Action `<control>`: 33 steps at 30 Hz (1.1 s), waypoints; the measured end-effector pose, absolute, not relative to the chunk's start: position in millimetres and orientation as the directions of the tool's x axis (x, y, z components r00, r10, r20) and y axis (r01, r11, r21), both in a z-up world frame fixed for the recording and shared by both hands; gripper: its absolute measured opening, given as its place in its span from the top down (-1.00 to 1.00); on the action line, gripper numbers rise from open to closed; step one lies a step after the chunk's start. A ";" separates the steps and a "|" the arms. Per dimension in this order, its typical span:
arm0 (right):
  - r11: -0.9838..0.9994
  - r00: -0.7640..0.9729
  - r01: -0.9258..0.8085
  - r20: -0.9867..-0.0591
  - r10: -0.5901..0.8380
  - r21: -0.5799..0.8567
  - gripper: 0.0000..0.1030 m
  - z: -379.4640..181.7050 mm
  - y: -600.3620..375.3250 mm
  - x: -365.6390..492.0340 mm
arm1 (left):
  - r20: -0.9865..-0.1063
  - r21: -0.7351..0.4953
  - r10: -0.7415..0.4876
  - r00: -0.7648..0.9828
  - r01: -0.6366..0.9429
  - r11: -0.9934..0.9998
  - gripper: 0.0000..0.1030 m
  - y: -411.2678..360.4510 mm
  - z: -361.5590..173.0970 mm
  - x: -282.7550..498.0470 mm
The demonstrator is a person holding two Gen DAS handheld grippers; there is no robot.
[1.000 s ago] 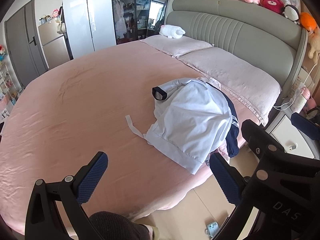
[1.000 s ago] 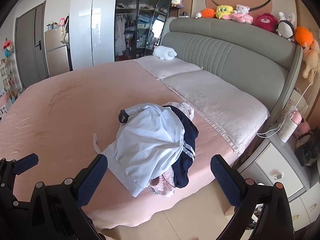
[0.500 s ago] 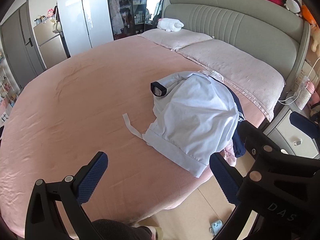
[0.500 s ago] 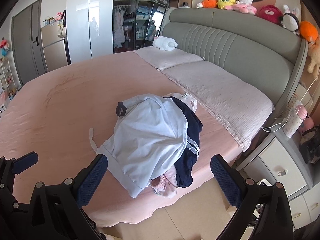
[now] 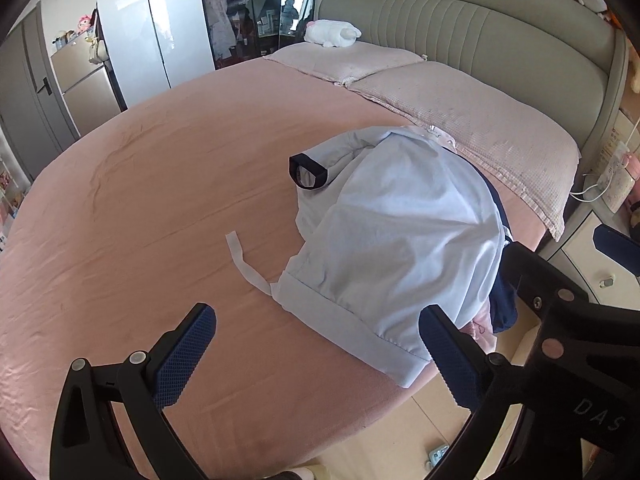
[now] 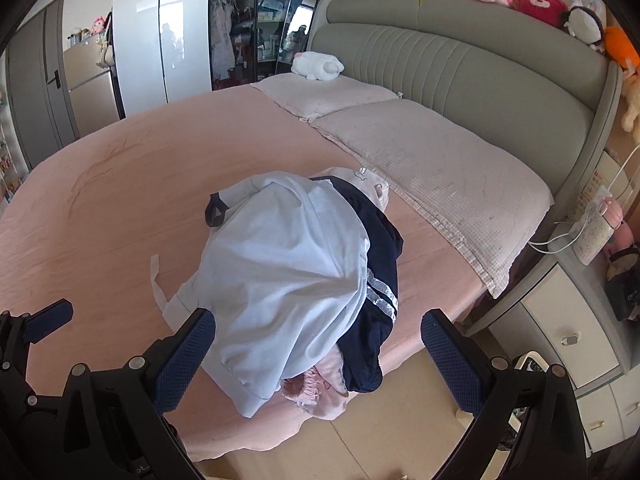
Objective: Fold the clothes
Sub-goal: 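Move both grippers toward the light blue shirt on the bed, then grasp the light blue shirt hem with the left gripper while the right gripper grasps the shirt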
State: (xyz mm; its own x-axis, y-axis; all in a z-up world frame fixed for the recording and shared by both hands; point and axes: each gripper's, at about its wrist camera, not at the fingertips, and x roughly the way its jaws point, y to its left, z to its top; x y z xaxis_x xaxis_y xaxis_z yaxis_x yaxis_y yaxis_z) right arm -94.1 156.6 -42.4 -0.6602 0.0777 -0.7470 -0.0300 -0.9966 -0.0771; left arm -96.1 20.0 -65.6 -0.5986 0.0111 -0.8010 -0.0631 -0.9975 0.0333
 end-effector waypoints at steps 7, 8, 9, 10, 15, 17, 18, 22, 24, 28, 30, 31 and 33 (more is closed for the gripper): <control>-0.995 -0.632 -0.047 -0.768 0.101 -0.092 -1.00 -61.5 161.9 -115.9 | -0.830 -0.001 0.055 -0.555 -0.096 -0.995 -1.00 23.3 -93.7 -122.1; -0.994 -0.631 -0.049 -0.768 0.109 -0.102 -1.00 -63.5 161.7 -118.4 | -0.834 -0.009 0.064 -0.547 -0.103 -0.995 -1.00 24.3 -97.3 -125.7; -0.994 -0.633 -0.045 -0.767 0.108 -0.103 -1.00 -65.2 161.7 -120.8 | -0.839 -0.018 0.075 -0.539 -0.111 -0.994 -1.00 25.3 -100.9 -129.4; -0.994 -0.632 -0.043 -0.768 0.105 -0.101 -1.00 -67.1 161.7 -123.7 | -0.844 -0.026 0.085 -0.530 -0.118 -0.993 -1.00 26.0 -104.6 -133.0; -0.995 -0.619 -0.026 -0.780 0.092 -0.096 -1.00 -76.6 159.4 -140.2 | -0.854 -0.049 0.110 -0.508 -0.132 -0.990 -1.00 29.7 -119.2 -148.8; -0.994 -0.614 -0.028 -0.783 0.100 -0.105 -1.00 -79.5 158.3 -146.4 | -0.857 -0.065 0.126 -0.499 -0.139 -0.988 -1.00 30.7 -124.3 -153.8; -0.994 -0.615 -0.030 -0.782 0.104 -0.110 -1.00 -80.1 158.0 -148.6 | -0.858 -0.070 0.131 -0.496 -0.140 -0.988 -1.00 31.4 -126.4 -155.6; -0.992 -0.613 -0.037 -0.781 0.115 -0.117 -1.00 -83.2 158.3 -156.8 | -0.865 -0.086 0.147 -0.479 -0.146 -0.986 -1.00 33.1 -135.4 -159.8; -0.992 -0.608 -0.041 -0.785 0.117 -0.116 -1.00 -85.8 158.8 -160.9 | -0.869 -0.099 0.155 -0.470 -0.142 -0.985 -1.00 32.5 -139.8 -159.2; -0.994 -0.587 -0.035 -0.803 0.105 -0.105 -1.00 -96.6 159.9 -167.9 | -0.874 -0.153 0.200 -0.442 -0.140 -0.978 -1.00 30.2 -149.4 -158.8; -0.995 -0.571 -0.034 -0.815 0.097 -0.095 -1.00 -103.7 159.8 -171.9 | -0.874 -0.168 0.213 -0.437 -0.140 -0.976 -1.00 29.8 -152.6 -158.5; -0.995 -0.568 -0.038 -0.817 0.098 -0.093 -1.00 -106.5 160.0 -173.3 | -0.874 -0.172 0.218 -0.434 -0.143 -0.975 -1.00 30.3 -154.0 -158.1; -0.995 -0.561 -0.043 -0.822 0.099 -0.090 -1.00 -111.7 160.5 -175.9 | -0.876 -0.168 0.219 -0.430 -0.153 -0.974 -1.00 32.9 -156.3 -157.0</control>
State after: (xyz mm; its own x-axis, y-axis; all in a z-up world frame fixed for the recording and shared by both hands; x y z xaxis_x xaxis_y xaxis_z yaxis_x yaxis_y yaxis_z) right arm -175.9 160.5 -111.7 -0.5610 0.0988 -0.8219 -0.0427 -0.9950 -0.0904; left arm -157.0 32.9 -156.3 -0.4296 0.2190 -0.8761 -0.1531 -0.9738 -0.1683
